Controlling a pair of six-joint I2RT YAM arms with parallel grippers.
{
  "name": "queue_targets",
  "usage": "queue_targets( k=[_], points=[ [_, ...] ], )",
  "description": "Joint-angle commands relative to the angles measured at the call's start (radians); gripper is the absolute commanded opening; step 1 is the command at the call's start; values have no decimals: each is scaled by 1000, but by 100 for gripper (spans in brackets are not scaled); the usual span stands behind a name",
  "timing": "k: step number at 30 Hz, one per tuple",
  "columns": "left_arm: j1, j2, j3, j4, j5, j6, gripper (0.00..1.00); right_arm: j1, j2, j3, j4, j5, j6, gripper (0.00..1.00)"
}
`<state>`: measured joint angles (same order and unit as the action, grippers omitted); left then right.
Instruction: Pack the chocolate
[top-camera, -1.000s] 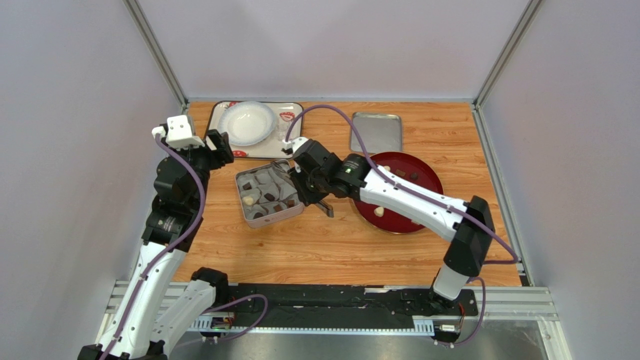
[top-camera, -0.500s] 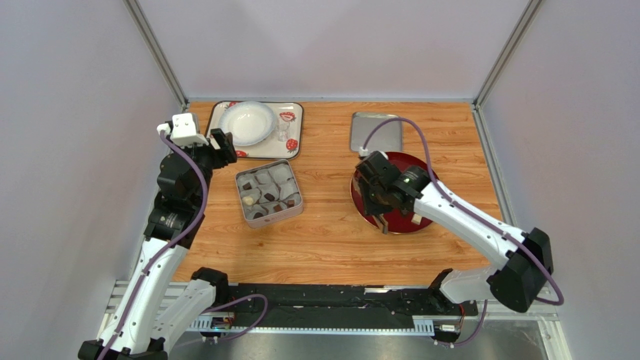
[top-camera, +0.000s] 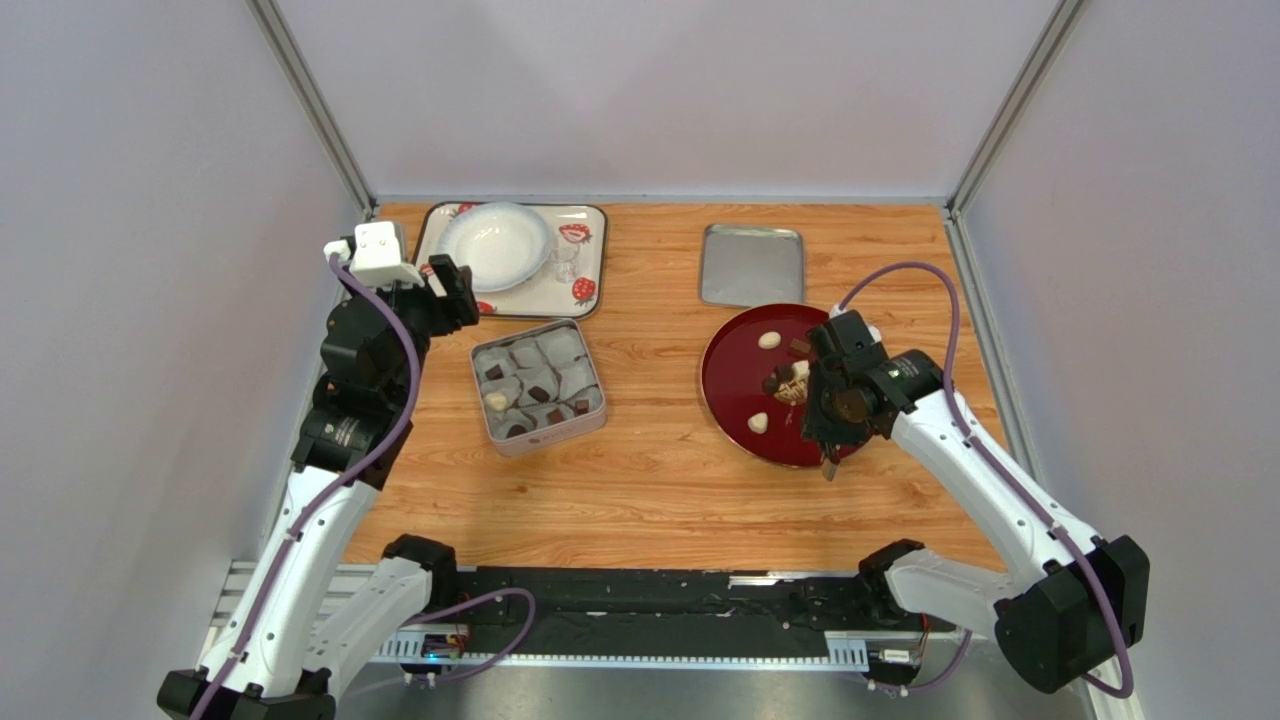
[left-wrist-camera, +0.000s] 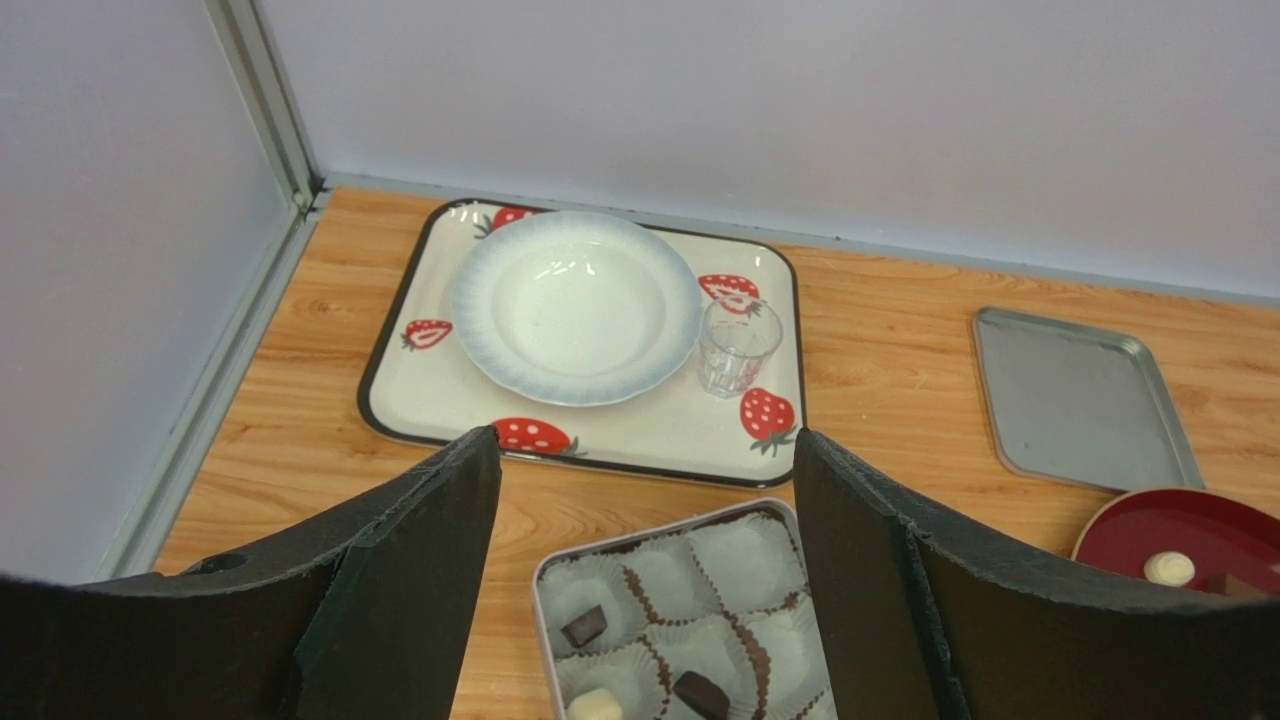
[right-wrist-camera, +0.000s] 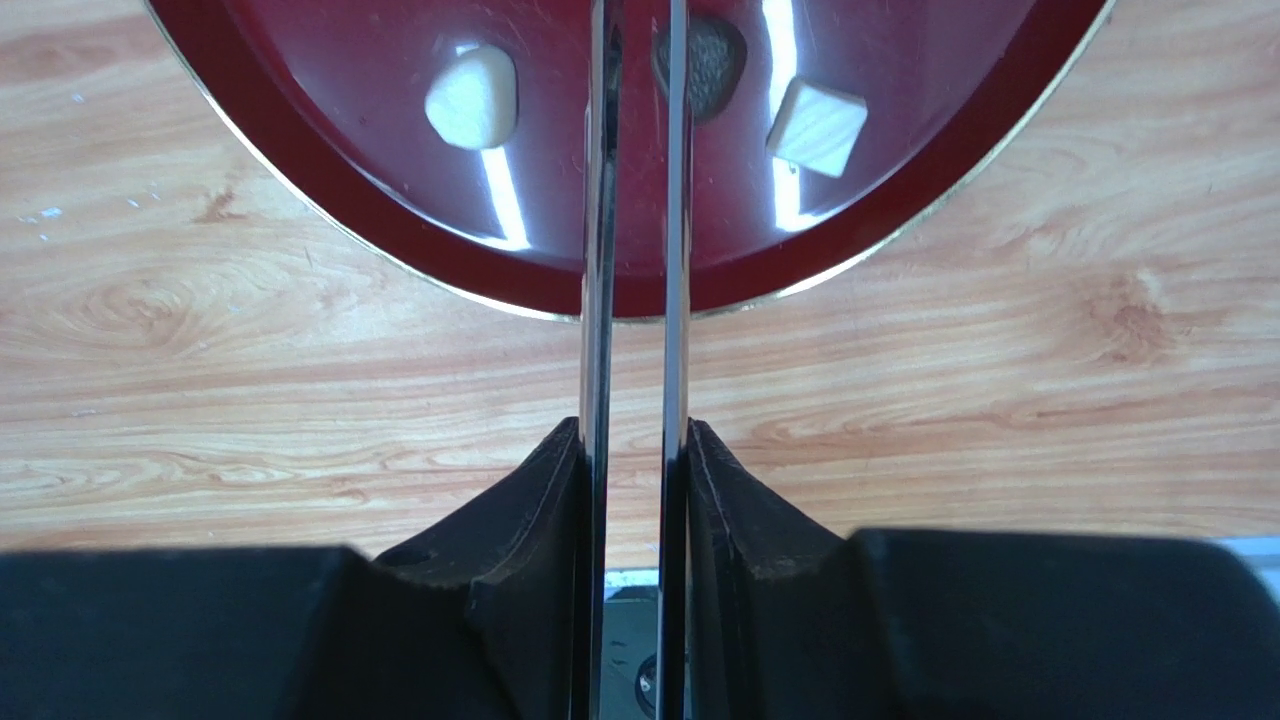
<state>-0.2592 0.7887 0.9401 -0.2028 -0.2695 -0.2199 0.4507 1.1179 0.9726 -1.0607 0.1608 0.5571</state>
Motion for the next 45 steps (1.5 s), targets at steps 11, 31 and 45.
queue_targets(
  k=[11,31,45],
  points=[
    [6,10,49,8,35,-15,80,-12,-72,-77,-85,-67,0,43],
    [6,12,52,3,35,-13,79,-14,-41,-74,-62,-79,-28,22],
    [6,14,52,2,35,-12,79,60,-24,78,10,-145,-94,13]
  ],
)
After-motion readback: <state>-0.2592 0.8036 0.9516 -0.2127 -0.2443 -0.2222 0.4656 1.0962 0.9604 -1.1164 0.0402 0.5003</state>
